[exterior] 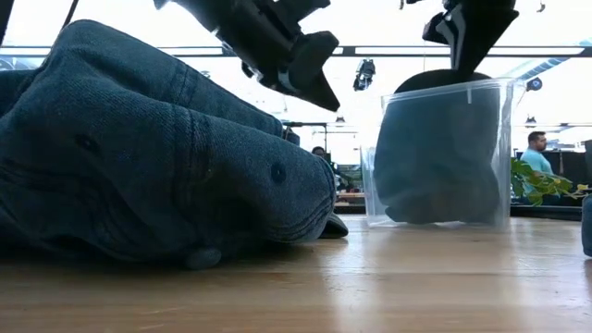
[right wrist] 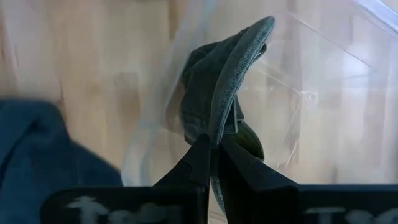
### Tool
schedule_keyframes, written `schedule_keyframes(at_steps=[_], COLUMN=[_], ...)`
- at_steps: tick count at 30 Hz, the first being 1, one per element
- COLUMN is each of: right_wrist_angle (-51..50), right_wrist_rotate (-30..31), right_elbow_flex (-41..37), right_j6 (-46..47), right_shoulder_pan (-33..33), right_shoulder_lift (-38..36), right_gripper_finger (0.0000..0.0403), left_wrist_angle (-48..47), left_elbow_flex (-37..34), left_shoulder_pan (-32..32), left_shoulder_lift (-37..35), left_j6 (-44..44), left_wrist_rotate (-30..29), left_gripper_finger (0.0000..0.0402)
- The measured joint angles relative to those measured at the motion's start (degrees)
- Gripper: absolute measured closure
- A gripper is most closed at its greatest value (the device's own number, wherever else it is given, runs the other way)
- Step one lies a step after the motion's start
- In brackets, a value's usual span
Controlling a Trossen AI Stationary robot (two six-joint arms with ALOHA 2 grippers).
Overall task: Pick & Place hat
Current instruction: Adjust the gray cap in the right bin
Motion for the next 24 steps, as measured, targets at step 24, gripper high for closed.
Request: schedule_keyframes(at_steps=[24], right_wrist_angle=[-2.83], right_wrist_rotate=[2.97], right_elbow_flex=[-0.21], right_j6=[-11.74], right_shoulder_pan=[4.68], right_shoulder_lift=[0.09], right_gripper_finger=[0.039], left_wrist_angle=[15.36], left_elbow_flex=[0.0], left_shoulder_pan=[3.88], left_shoulder_lift=[3.78], left_j6=[1.78], left_wrist_rotate=[20.8], left_gripper_finger=[0.0292])
